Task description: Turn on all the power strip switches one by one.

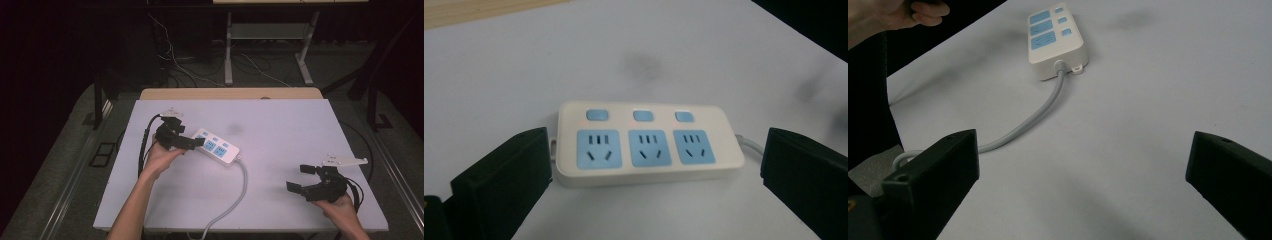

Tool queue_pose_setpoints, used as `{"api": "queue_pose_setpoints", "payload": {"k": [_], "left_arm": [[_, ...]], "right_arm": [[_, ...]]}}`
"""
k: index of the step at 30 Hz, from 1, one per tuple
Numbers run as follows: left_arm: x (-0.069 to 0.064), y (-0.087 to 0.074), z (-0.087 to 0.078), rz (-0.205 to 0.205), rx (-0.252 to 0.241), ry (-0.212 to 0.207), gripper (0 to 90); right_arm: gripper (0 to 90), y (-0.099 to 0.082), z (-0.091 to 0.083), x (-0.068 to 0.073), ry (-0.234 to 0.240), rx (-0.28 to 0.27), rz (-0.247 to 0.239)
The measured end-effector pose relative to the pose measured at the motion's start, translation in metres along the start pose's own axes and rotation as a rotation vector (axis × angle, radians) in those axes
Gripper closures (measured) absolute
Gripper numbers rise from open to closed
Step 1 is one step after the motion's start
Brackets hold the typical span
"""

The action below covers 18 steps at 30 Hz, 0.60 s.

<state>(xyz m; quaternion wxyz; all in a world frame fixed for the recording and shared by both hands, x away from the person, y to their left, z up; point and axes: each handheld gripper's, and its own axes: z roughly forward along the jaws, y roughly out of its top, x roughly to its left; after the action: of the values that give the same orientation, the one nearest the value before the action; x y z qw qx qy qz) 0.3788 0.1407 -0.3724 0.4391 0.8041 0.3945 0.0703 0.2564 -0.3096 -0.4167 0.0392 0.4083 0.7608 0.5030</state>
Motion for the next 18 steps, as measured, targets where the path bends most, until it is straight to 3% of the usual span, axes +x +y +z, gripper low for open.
{"api": "queue_pose_setpoints", "payload": {"k": [4, 13, 18], "left_arm": [[-0.010, -0.010, -0.011, 0.023, -0.032, 0.008, 0.0], [-0.029, -0.036, -0.024, 0.066, -0.083, -0.021, 0.0], [-0.035, -0.051, -0.030, 0.065, -0.109, -0.031, 0.0]], "right_arm": [[0.5, 0.000, 0.001, 0.000, 0.000, 0.004, -0.001], [0.5, 0.000, 0.001, 0.000, 0.000, 0.004, 0.001], [0.5, 0.000, 0.001, 0.001, 0.002, 0.005, 0.000]]}}
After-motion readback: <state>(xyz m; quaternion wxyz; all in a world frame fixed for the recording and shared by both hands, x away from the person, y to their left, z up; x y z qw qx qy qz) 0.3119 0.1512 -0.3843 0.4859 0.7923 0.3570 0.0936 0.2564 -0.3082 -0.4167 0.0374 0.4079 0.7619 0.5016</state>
